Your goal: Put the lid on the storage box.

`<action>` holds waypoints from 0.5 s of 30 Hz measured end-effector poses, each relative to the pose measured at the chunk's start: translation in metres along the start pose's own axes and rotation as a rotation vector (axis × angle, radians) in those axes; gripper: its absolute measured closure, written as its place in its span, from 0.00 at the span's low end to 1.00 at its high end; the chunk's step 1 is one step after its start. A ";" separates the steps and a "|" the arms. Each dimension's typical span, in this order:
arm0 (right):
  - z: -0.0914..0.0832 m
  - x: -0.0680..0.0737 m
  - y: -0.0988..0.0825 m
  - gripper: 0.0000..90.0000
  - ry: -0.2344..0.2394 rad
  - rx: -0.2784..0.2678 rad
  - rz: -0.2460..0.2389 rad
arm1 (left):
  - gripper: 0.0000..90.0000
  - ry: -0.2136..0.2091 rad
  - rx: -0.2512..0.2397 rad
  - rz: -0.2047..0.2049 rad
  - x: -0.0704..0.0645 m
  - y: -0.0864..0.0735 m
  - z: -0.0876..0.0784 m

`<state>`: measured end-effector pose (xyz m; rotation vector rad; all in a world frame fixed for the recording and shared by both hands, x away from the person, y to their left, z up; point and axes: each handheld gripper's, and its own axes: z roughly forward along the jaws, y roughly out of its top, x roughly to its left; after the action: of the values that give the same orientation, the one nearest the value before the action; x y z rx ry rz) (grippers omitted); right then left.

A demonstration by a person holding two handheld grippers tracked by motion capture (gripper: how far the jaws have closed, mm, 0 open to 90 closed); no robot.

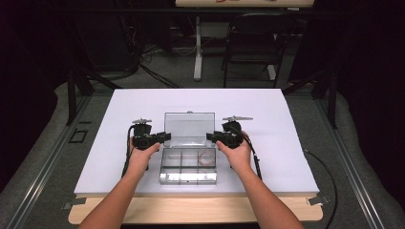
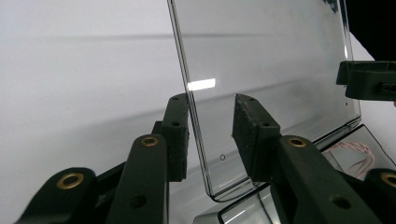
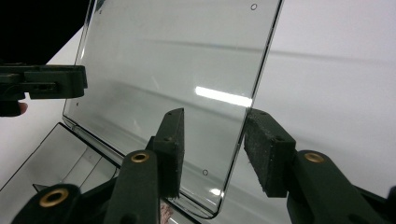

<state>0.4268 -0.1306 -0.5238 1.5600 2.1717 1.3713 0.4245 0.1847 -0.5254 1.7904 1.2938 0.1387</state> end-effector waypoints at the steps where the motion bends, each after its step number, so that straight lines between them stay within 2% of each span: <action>1: -0.001 0.000 0.000 0.66 0.003 0.002 -0.004 | 0.75 0.001 0.002 0.005 0.000 0.000 -0.001; 15: -0.009 0.005 0.002 0.68 0.005 -0.007 -0.037 | 0.81 -0.007 -0.002 0.034 -0.002 0.001 -0.009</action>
<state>0.4206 -0.1316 -0.5153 1.5081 2.1851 1.3721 0.4196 0.1880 -0.5186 1.8104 1.2582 0.1531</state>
